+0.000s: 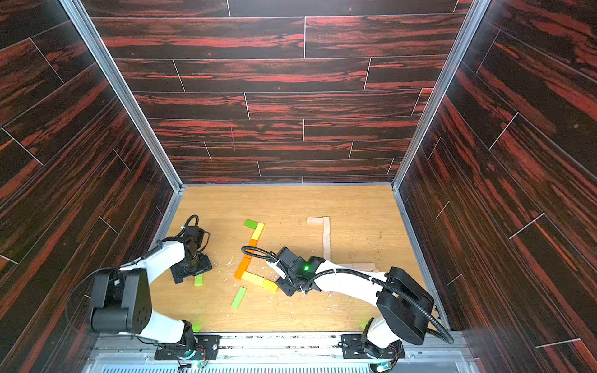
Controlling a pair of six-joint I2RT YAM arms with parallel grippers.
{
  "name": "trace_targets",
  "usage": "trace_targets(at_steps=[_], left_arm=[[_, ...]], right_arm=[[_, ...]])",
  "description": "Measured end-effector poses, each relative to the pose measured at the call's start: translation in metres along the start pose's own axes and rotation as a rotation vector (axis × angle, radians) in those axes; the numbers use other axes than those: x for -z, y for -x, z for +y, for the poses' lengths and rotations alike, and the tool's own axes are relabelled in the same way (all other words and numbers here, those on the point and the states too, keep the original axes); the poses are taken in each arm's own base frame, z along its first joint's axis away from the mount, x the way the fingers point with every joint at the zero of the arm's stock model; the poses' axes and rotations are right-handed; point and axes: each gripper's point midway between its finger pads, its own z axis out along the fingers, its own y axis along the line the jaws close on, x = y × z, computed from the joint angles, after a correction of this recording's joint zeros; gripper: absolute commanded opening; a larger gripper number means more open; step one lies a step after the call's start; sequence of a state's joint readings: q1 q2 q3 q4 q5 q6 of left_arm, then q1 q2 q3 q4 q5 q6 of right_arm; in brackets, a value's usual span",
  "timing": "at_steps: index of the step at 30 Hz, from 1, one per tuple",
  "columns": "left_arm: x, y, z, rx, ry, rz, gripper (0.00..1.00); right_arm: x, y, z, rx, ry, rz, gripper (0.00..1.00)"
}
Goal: Assemble a giraffe with building blocks
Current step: Pick up the building block from the center of the board, then place the building block at the center of the board.
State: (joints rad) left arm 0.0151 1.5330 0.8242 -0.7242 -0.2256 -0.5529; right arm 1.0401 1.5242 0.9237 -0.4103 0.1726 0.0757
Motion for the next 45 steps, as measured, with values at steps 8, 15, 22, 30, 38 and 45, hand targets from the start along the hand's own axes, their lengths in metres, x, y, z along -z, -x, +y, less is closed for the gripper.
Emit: trace_targets(at_steps=[8,15,22,30,38,45], left_arm=[[-0.004,-0.012,-0.02,-0.005,-0.111,0.068,0.61],[-0.004,-0.018,-0.031,-0.011,-0.175,0.098,0.32],[0.005,-0.028,-0.039,-0.062,-0.189,0.104,0.16],[0.057,-0.034,-0.058,-0.191,-0.252,0.018,0.07],[0.068,-0.076,-0.069,-0.361,-0.227,0.063,0.06],[0.066,-0.104,-0.077,-0.482,-0.187,0.106,0.07]], right_arm=[[0.0,0.0,-0.007,-0.01,-0.027,-0.002,0.54],[0.0,0.001,-0.012,-0.014,-0.048,-0.005,0.54],[0.0,0.0,-0.015,-0.014,-0.063,-0.002,0.54],[0.002,0.005,-0.016,-0.015,-0.07,-0.012,0.53],[0.008,0.022,-0.015,-0.017,-0.066,-0.057,0.53],[0.008,0.023,-0.015,-0.016,-0.066,-0.063,0.53]])
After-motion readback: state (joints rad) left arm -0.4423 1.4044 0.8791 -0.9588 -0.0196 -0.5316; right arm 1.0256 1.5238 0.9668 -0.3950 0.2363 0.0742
